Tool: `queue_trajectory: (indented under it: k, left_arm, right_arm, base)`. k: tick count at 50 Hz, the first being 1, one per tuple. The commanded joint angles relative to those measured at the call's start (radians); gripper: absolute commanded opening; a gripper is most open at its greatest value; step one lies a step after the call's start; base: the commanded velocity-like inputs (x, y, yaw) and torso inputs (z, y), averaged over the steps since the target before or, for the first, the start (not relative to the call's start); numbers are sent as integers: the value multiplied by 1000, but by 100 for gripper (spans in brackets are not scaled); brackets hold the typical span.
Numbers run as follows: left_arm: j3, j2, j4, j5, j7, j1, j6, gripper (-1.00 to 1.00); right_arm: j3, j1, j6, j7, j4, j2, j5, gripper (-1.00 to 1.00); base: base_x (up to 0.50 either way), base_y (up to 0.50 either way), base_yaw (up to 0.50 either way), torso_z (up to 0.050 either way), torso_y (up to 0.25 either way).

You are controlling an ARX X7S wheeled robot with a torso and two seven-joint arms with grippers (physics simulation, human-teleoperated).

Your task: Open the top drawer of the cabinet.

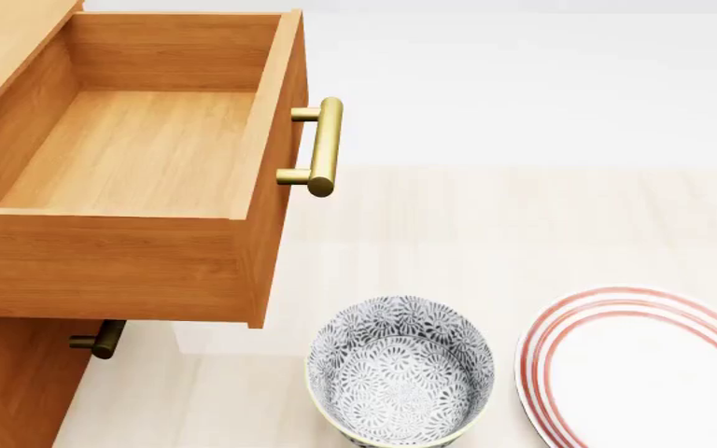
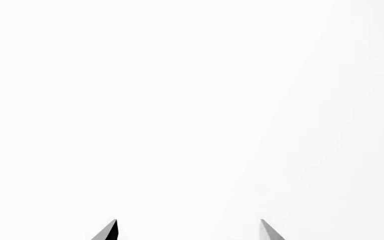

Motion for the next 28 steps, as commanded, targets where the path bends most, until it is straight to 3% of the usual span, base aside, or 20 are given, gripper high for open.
queue_trajectory:
  k: [1, 5, 13, 28]
  left_arm:
    - [-355, 13, 232, 18, 65, 126, -81, 100]
    - [-421, 27, 281, 97, 64, 142, -93, 100]
    - [-500, 51, 305, 78, 91, 140, -88, 100]
    - [-424, 64, 270, 104, 107, 105, -77, 100]
  right_arm:
    - [116, 51, 52, 49, -158, 46, 19, 100]
    - [123, 51, 43, 53, -170, 53, 27, 100]
    - [125, 58, 68, 71, -216, 60, 34, 100]
    - [115, 29, 9, 58, -175, 45, 44, 100]
  base:
    - [0, 0, 0, 0, 0]
    - [0, 0, 0, 0, 0]
    - [0, 0, 0, 0, 0]
    - [0, 0, 0, 0, 0]
